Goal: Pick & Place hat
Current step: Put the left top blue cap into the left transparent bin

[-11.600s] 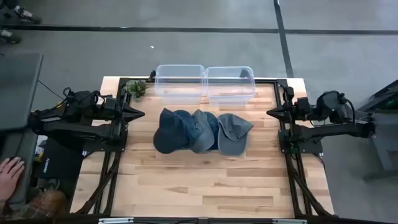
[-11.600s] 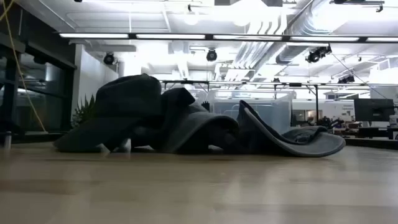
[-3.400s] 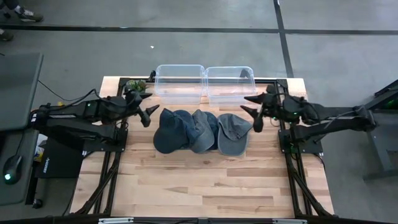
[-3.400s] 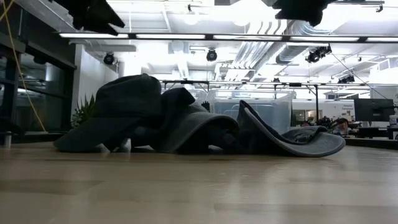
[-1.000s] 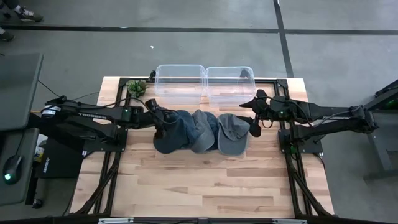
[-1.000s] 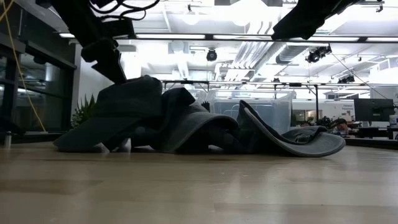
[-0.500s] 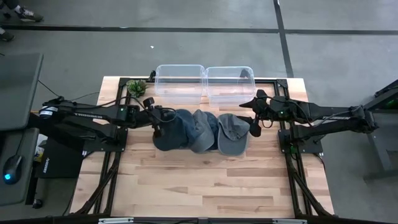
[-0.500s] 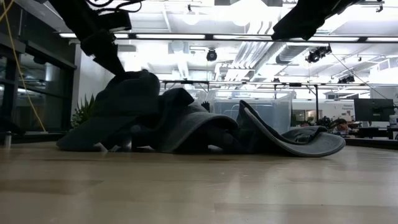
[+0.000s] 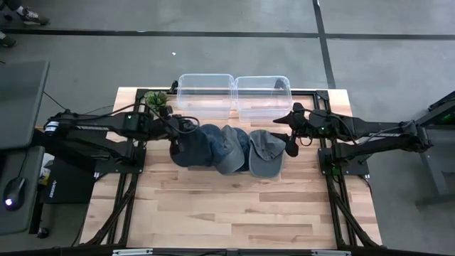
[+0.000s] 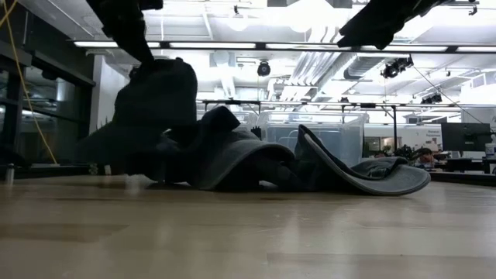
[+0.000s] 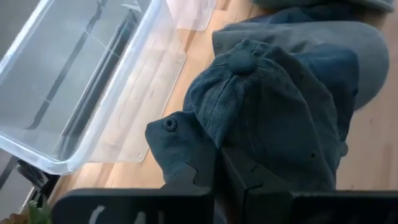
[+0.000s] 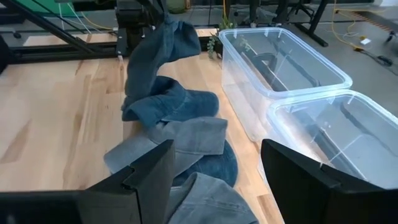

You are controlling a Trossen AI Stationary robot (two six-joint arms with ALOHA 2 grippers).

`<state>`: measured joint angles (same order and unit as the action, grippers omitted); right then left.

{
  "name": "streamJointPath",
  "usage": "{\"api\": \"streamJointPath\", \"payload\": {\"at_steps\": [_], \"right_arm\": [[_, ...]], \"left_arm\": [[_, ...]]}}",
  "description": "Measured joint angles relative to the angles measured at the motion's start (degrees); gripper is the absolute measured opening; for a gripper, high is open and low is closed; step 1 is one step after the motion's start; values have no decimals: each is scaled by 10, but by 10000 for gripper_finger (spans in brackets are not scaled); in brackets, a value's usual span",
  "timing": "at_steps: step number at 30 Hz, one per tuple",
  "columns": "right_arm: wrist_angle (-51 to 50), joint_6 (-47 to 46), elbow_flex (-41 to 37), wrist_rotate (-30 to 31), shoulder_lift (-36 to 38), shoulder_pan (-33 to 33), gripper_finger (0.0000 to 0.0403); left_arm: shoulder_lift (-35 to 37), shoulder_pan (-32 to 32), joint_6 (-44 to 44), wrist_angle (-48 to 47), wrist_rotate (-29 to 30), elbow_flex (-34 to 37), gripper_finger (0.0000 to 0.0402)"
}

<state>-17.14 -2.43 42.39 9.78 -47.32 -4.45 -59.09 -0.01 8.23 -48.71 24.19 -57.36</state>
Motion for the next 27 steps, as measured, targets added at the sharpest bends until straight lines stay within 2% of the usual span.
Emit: {"api": "streamJointPath", "payload": {"at_steps": [27], "right_arm": [[41,-21,0,-16,0,0,234]], "left_arm": [[0,0,-5,-76,-13,-119,0]]}}
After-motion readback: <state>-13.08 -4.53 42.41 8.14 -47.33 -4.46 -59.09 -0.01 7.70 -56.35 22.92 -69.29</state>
